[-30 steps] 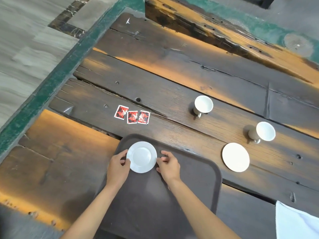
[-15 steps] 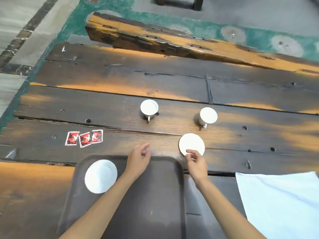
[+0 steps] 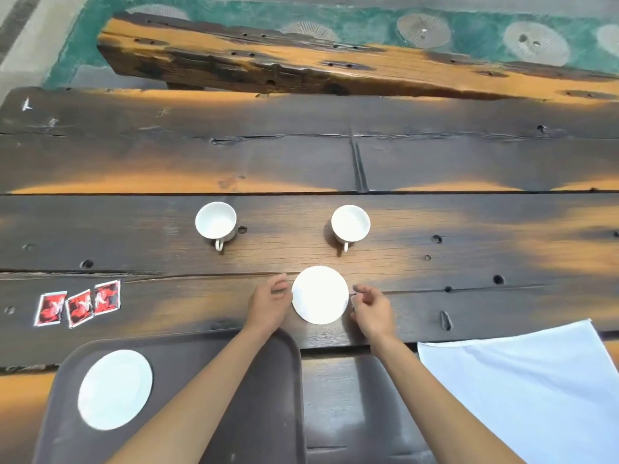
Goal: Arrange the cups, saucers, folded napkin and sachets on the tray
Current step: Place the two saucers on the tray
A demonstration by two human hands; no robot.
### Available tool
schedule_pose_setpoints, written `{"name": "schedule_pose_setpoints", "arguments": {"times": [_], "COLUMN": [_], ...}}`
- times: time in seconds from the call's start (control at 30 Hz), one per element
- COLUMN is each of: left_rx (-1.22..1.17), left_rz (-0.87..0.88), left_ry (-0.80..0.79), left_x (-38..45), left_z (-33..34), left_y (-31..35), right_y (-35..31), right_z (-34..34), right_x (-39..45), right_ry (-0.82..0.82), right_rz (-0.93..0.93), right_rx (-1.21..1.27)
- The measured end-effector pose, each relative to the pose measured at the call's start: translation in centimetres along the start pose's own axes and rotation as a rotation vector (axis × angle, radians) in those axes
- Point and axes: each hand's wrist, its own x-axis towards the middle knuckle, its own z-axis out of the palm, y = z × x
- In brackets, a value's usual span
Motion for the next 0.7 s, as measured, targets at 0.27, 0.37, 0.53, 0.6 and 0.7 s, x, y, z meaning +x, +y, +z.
{"name": "schedule_pose_setpoints", "arguments": {"times": [0.27,0.37,0.53,0.6,0.7], "left_rx": [-0.077,-0.083,-0.128,-0.142,-0.187], "left_rz": [-0.016,-0.028,-0.015,0.005,0.032], "left_ry": [0.033,0.043,0.056,0.061,0.077], "left_x": [0.6,0.5,-0.6,-1.6,-3.6], "left_z": [2.3,2.3,1.2,0.1,-2.2], "left_y": [-0.2,0.0,0.5,0.3,-0.7], "right_y": [1.1,1.0,0.0,-0.5,-1.3], "right_z": [0.8,0.6,0.1,0.3,1.2], "right_x": [1.0,1.0,-0.1,-1.2,-3.6], "right_ry": [-0.038,-0.05,-0.091,-0.099,-0.145], "right_rz": [0.01,0.046,0.052,0.034,-0.003], "right_rx": [0.053,0.1,0.184,0.205,0.21]}}
